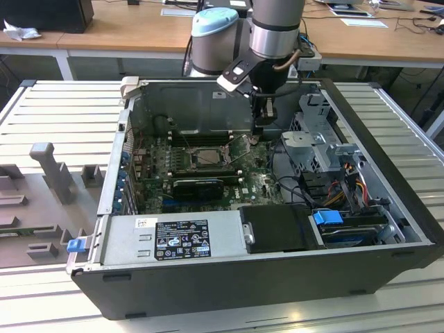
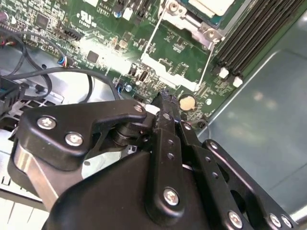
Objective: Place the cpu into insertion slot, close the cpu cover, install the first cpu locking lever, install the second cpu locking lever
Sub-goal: 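Close the cpu cover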
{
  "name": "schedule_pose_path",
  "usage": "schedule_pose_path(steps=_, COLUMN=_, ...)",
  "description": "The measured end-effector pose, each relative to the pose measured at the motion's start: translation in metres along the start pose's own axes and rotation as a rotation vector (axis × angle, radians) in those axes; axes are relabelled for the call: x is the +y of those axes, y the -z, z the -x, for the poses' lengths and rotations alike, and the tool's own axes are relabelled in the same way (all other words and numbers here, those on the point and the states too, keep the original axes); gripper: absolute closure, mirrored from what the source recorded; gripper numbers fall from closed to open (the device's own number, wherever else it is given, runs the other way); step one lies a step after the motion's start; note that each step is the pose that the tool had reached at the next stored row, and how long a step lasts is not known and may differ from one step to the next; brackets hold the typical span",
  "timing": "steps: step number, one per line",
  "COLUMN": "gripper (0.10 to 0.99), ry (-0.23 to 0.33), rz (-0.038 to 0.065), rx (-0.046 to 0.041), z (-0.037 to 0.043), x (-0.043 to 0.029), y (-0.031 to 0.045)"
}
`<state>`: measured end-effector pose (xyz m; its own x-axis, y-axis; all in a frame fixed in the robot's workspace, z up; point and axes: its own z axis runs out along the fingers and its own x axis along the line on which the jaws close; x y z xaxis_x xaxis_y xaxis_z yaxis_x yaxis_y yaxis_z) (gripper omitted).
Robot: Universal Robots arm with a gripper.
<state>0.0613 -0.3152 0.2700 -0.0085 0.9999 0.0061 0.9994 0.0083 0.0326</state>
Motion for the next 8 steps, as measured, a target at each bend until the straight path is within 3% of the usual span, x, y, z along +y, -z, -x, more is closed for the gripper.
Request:
schedule_pose_path(steps=6, gripper=0.98, ry=0.001, rz=-0.003, rx=0.0001, z=0.0001, x=0.0063, y=-0.0159)
schedule_pose_path(steps=7, gripper=0.98, ry=0.001, rz=-0.007, rx=0.0001, z=0.0001, x=0.0064, y=-0.0196)
schedule_pose_path(steps=8, gripper=0.98, ry=0.001, rz=-0.022, rx=0.0003, z=0.0001, x=0.0066, y=-0.0218)
